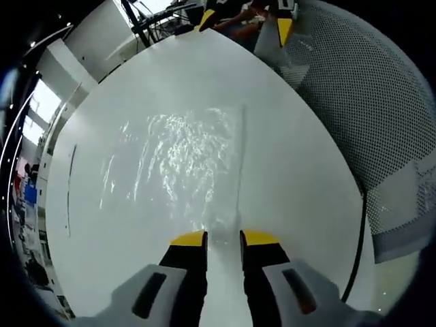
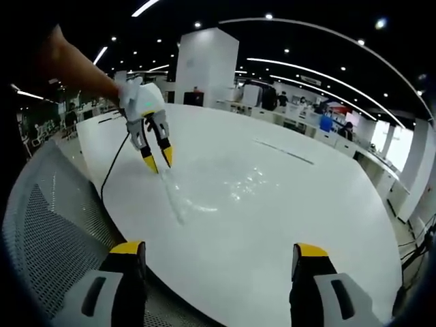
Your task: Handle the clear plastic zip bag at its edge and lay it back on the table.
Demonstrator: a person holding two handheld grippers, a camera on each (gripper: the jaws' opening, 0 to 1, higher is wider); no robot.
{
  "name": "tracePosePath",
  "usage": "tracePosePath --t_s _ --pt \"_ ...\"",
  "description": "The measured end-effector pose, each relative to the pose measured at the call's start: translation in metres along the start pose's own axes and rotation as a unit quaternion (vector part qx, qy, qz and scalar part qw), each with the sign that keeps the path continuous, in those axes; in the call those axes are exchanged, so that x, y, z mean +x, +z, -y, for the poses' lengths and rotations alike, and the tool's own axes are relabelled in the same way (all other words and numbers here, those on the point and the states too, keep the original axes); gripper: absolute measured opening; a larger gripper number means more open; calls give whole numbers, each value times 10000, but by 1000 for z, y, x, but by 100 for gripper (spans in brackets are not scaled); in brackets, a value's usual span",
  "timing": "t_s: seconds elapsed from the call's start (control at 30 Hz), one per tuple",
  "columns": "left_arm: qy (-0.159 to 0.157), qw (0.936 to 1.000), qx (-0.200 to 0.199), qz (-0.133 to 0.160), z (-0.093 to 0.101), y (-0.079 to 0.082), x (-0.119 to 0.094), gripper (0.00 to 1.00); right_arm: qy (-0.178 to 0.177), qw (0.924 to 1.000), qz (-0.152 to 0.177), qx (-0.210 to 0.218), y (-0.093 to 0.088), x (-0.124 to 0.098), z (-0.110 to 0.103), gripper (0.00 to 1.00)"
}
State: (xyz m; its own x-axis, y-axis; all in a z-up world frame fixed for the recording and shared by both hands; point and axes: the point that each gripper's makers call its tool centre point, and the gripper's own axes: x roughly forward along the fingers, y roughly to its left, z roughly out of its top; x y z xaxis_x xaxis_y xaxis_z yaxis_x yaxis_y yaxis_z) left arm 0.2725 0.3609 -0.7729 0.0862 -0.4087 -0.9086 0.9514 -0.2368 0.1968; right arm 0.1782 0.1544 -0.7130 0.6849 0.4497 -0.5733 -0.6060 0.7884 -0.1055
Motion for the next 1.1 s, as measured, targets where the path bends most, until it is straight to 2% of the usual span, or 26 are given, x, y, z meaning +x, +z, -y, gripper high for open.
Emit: tracePosePath --t_s 0.13,0.17,0.37,0.47,0.5,0.7,1.1 --pt "-121 9999 -29 -111 3 -6 2 15 19 10000 -27 -6 -1 0 -1 88" --pt "-147 9999 -60 -25 3 -5 2 14 13 10000 -33 -5 -1 0 -1 88" --pt "-317 9994 -134 -26 1 -8 2 12 -4 10000 -36 12 -1 0 0 88" --pt "-693 9975 -98 -20 12 -8 3 4 -6 10000 -40 22 -1 0 0 87" --pt "-583 9983 -75 -16 8 -6 2 4 -4 10000 -40 19 -1 0 0 87" --pt "-671 9977 -121 -20 9 -4 2 4 -42 10000 -33 27 -1 0 1 87" --pt "-545 9980 -228 -224 12 -4 3 0 2 9999 -153 -29 -5 1 0 87"
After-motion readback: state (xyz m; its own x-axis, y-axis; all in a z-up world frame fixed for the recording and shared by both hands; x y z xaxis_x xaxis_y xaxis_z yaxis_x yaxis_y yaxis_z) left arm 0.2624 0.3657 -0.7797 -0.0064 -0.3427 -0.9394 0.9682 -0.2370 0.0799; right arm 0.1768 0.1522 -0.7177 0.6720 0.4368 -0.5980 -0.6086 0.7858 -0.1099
